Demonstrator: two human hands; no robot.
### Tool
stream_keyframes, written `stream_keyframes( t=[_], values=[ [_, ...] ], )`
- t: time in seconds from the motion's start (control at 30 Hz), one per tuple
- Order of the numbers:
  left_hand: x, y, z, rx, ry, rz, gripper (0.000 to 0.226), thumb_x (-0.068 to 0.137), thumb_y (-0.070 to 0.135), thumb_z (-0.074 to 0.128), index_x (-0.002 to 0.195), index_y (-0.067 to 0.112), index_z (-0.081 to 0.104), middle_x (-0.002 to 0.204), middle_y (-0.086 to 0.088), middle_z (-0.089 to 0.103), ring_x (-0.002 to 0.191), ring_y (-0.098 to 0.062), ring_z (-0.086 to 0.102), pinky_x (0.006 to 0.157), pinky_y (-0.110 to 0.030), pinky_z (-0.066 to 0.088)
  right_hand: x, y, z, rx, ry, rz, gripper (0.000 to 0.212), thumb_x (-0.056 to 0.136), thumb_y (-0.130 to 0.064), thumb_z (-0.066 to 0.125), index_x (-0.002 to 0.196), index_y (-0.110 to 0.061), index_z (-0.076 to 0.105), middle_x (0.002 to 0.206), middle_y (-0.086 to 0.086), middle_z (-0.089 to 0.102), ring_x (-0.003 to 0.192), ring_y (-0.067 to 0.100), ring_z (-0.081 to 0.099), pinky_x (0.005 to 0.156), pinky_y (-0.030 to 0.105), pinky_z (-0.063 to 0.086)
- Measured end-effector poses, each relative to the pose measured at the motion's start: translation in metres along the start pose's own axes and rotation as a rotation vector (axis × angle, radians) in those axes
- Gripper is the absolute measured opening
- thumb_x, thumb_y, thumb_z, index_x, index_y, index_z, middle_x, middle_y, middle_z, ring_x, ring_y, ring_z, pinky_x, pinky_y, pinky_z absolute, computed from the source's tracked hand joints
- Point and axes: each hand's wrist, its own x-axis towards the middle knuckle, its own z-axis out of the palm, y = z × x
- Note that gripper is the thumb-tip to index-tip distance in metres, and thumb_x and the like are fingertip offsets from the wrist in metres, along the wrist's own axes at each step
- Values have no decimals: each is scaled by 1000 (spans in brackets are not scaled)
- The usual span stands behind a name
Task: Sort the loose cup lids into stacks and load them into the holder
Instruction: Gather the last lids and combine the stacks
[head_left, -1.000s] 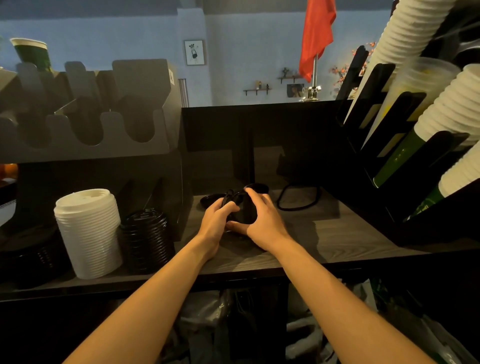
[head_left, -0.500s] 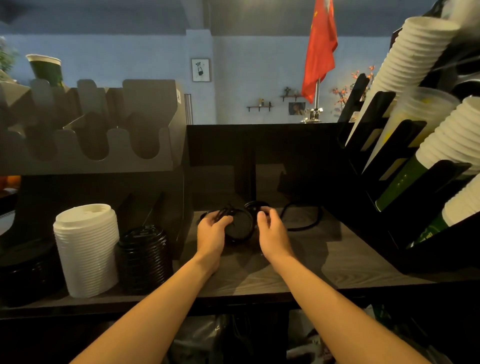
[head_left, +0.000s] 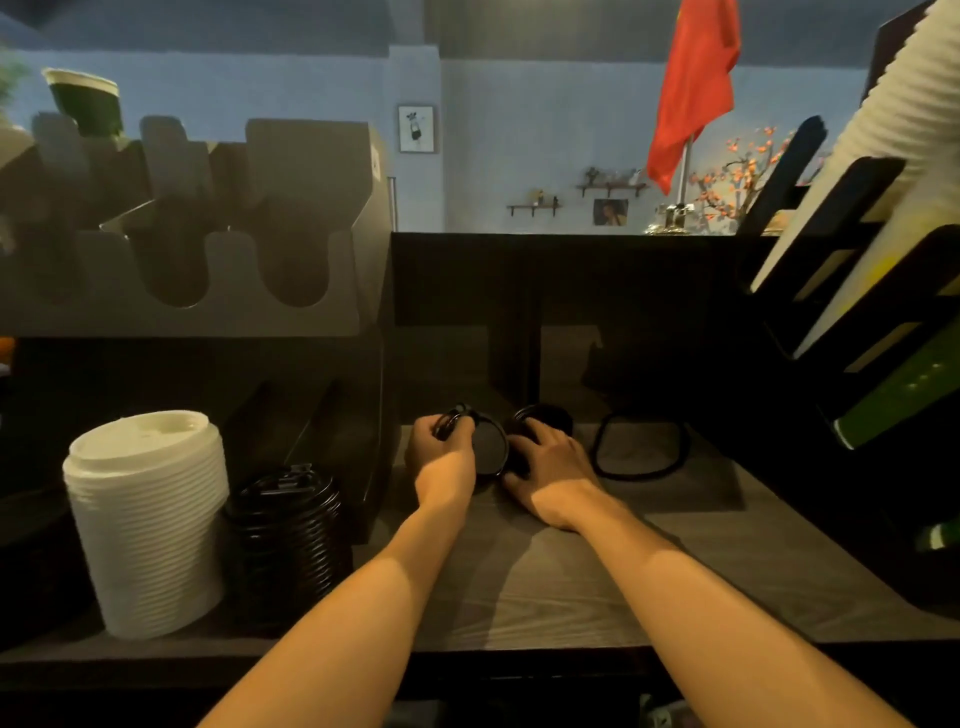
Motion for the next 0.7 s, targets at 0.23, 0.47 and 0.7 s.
stream_keyframes(
  t=[0.23,0.47,0.7],
  values=[
    [0,2,-1,80,-58,-39,19,97,24,64,108,9,67,98,-7,69,82,-16,61,64,-26,45,-1,5,-6,66,114,141,57,87,-43,68,138,-28,48,147,1,40,134,24,40,110,37,36],
    [-5,8,-4,99,-69,-56,18,97,21,63,109,8,67,96,-7,66,83,-16,59,68,-28,46,-2,6,-8,9,86,213,69,85,-60,64,143,-27,45,145,0,46,138,23,35,112,39,30],
    [-5,8,-3,98,-49,-97,29,95,23,64,118,6,67,113,-13,70,98,-25,66,75,-32,45,-8,12,-22,456,256,345,73,78,-40,81,141,-29,44,145,-5,48,132,21,49,103,40,46]
  ],
)
